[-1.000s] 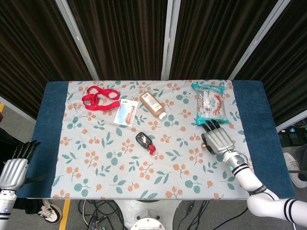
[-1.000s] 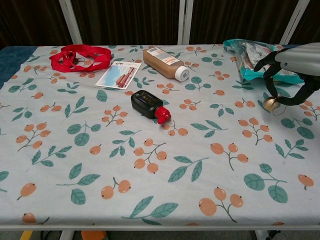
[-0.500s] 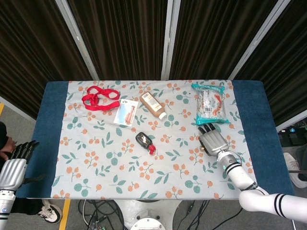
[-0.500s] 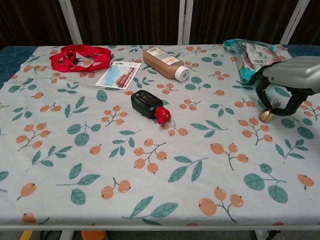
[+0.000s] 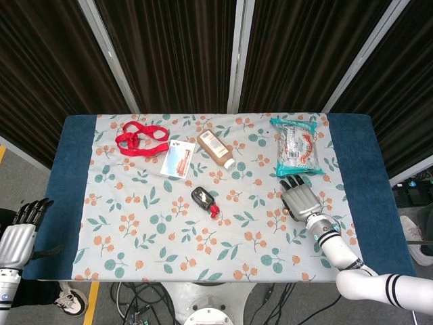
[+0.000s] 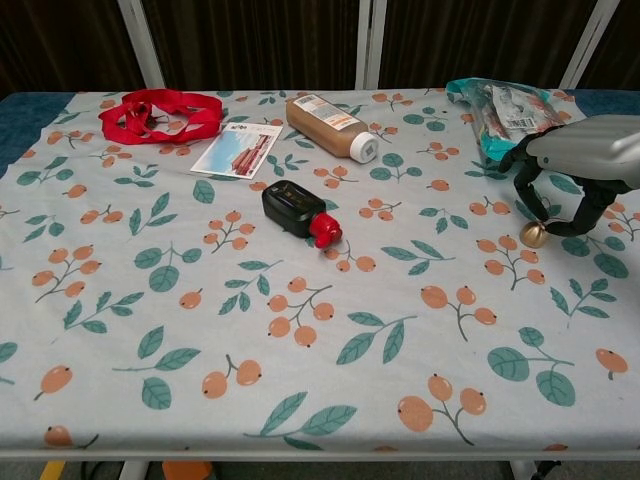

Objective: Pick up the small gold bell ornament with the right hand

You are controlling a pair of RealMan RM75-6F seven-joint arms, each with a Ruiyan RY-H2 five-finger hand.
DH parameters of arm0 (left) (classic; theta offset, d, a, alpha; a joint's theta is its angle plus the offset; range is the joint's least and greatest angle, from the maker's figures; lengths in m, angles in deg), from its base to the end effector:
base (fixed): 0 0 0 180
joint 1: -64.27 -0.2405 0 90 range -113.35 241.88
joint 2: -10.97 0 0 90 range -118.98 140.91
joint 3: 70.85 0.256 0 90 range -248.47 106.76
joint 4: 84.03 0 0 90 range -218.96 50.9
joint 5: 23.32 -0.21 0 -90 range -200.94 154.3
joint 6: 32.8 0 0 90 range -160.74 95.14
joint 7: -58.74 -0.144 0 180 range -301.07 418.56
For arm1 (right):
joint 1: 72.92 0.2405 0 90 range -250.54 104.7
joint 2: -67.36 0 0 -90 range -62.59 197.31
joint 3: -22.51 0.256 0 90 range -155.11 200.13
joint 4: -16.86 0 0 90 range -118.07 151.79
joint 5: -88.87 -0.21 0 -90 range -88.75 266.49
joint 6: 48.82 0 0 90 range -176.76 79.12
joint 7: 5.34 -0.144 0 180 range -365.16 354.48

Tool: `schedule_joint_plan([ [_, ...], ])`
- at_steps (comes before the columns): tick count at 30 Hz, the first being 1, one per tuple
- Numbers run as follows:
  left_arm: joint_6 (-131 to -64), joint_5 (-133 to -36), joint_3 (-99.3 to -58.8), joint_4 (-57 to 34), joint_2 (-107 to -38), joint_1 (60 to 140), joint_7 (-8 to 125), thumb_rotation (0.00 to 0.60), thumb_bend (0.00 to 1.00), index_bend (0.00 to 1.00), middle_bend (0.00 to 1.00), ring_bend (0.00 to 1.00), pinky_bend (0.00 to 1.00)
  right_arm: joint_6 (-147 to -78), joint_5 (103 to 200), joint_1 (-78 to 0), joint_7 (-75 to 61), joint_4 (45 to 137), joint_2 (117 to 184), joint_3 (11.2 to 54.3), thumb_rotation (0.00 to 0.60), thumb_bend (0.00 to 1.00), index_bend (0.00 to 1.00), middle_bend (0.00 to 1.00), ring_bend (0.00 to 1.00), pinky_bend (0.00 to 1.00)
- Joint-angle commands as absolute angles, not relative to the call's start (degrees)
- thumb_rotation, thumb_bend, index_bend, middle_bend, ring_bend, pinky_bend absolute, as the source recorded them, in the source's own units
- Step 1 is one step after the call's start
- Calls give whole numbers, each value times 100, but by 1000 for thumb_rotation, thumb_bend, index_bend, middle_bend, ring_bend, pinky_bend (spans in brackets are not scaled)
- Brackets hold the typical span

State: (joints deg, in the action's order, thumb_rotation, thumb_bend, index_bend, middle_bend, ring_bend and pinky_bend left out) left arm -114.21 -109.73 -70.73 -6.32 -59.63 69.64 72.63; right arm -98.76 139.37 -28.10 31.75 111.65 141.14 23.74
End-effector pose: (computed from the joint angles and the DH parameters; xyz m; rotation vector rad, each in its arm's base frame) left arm -0.3559 0.1757 0.1329 -1.3960 -1.0584 -0.9105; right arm -0.2007 -0.3286 0.0310 2.0000 -0.7972 0.4469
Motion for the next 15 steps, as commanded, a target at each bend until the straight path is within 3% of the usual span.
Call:
schedule_joint_plan([
  [1, -11417, -10971, -7070, -624, -5959, 6962, 7259, 600, 4, 89, 35, 0, 42, -9871, 13938, -2800, 3140, 11214, 14052, 2361, 600, 186, 370, 102, 0, 0],
  [8, -11448, -10982, -7072, -586, -5938, 6951, 7219, 600, 3, 89, 35, 0, 42, -10273, 14226, -2977, 2983, 11642, 13711, 2338, 600, 176, 161, 58, 0, 0],
  [12, -11499, -10997, -7082, -515, -5904, 6940, 7153, 600, 4, 90, 35, 0, 42, -11128, 14726, -3479, 2803, 12115, 13237, 2215, 600, 144, 3, 6, 0, 0],
  [15, -11531, -11022, -7094, -417, -5869, 6948, 7076, 600, 4, 89, 35, 0, 42, -11992, 15360, -4099, 2426, 12281, 12965, 2005, 600, 94, 0, 0, 0, 0],
])
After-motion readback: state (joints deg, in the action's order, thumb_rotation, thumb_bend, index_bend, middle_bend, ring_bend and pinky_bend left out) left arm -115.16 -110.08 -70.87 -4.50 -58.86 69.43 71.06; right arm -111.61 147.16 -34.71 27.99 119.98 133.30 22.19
